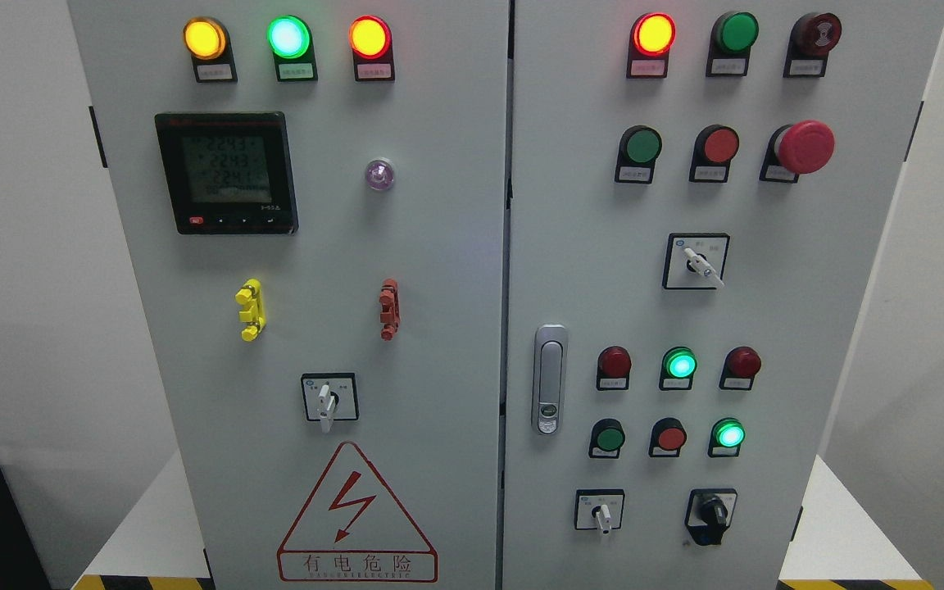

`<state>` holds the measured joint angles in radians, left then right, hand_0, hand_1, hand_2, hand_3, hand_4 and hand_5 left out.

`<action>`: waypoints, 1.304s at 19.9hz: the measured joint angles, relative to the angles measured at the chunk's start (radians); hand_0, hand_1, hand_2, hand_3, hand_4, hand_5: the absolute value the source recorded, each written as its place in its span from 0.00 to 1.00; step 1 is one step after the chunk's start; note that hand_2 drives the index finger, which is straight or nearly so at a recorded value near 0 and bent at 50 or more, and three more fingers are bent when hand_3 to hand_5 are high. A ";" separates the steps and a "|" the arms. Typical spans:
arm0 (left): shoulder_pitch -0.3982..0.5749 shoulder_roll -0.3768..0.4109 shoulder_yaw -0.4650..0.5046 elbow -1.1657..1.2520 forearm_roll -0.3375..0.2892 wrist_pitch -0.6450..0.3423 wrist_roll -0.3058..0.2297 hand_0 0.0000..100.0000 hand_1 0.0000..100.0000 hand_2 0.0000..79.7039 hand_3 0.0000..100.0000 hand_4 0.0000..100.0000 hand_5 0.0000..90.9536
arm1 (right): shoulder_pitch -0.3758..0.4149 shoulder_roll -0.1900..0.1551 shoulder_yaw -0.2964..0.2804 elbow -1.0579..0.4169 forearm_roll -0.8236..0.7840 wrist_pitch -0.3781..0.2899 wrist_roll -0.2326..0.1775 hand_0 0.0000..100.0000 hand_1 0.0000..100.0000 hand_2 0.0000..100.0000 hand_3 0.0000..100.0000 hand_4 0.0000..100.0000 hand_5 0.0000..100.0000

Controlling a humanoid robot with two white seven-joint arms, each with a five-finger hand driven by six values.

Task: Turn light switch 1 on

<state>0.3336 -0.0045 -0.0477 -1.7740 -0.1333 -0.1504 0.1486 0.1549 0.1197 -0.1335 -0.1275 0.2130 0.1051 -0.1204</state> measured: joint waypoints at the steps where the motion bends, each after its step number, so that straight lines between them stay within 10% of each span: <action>1: -0.007 0.000 -0.001 -0.022 0.000 0.015 0.000 0.45 0.55 0.54 0.65 0.78 0.72 | 0.000 0.000 0.000 0.000 0.000 0.000 0.000 0.05 0.00 0.00 0.00 0.00 0.00; 16: -0.224 0.003 -0.006 -0.212 -0.001 0.217 0.057 0.45 0.68 0.63 0.73 0.81 0.77 | 0.000 0.000 0.000 0.000 0.000 0.000 0.000 0.05 0.00 0.00 0.00 0.00 0.00; 26: -0.341 0.004 -0.027 -0.253 0.010 0.349 0.172 0.06 0.60 0.70 0.78 0.83 0.83 | 0.000 0.000 0.000 0.000 0.000 0.000 0.000 0.05 0.00 0.00 0.00 0.00 0.00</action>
<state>-0.0078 -0.0006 -0.0750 -2.0268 -0.1230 0.1984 0.3204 0.1549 0.1197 -0.1334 -0.1276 0.2129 0.1051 -0.1202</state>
